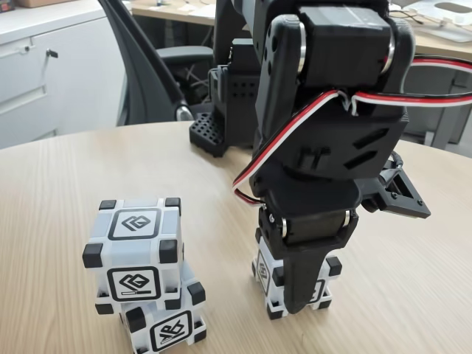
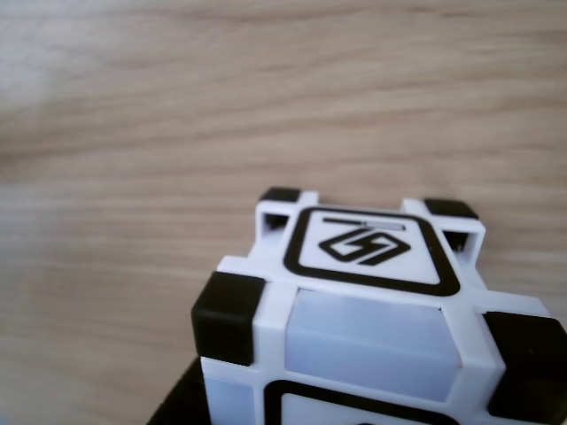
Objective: Stack cubes from left to right.
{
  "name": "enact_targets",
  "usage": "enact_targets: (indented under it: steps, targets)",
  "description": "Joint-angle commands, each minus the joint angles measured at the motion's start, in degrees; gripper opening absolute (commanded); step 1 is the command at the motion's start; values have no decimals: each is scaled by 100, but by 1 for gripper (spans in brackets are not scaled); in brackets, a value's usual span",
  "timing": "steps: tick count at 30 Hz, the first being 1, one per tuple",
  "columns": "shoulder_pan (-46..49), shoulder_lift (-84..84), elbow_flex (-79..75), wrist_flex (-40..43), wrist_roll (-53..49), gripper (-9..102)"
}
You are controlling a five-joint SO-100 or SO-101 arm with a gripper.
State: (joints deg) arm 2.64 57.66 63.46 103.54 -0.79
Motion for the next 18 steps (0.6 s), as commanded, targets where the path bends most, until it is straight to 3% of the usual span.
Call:
enact_targets:
  steps: [1,18]
  targets:
    - [-62,923,-158,44,158,0]
    - [-527,3313,-132,70,633,0]
